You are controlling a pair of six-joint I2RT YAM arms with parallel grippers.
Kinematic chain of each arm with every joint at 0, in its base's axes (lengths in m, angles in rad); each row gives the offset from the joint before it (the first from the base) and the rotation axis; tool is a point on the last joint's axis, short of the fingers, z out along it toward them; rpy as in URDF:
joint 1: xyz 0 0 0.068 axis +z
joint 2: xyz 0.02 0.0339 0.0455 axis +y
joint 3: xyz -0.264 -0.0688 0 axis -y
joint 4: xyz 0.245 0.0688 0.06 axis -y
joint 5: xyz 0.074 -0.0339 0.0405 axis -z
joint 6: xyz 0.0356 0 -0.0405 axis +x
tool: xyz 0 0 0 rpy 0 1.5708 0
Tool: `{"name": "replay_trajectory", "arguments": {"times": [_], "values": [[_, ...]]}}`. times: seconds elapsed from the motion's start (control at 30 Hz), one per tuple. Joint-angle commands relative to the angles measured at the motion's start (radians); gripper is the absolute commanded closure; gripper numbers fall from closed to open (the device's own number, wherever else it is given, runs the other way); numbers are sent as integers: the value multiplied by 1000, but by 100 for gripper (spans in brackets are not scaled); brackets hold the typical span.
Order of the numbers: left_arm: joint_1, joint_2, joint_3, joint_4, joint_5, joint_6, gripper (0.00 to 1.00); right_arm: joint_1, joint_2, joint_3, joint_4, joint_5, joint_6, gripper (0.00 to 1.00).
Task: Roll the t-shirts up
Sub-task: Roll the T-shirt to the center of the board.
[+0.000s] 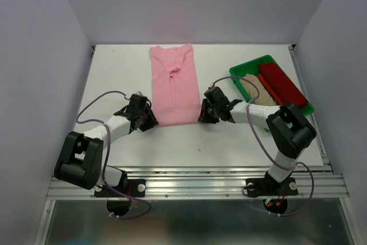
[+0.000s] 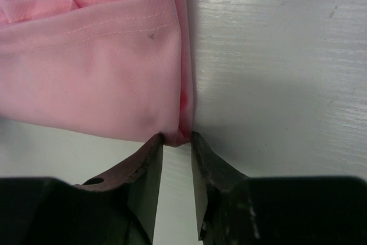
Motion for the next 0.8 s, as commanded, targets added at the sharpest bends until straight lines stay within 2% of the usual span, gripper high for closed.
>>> {"name": "replay_trajectory", "arguments": {"times": [0.0, 0.2, 0.5, 0.57, 0.63, 0.73, 0.77], "values": [[-4, -9, -16, 12, -28, -3, 56, 3, 13, -4, 46, 0, 4, 69], [-4, -32, -33, 10, -48, -7, 55, 3, 14, -7, 46, 3, 6, 77], [-4, 20, -22, 50, -44, -17, 62, 3, 24, -12, 51, 5, 4, 78], [-4, 26, -15, 58, -33, -17, 69, 3, 24, -12, 51, 3, 4, 78], [-4, 26, -12, 58, -19, -18, 83, 3, 21, -15, 49, 5, 6, 78], [-4, 15, -4, 60, 4, -18, 100, 3, 13, -16, 51, 3, 6, 87], [-2, 14, -1, 60, 9, -18, 100, 3, 8, -16, 49, 2, 6, 87]]}}
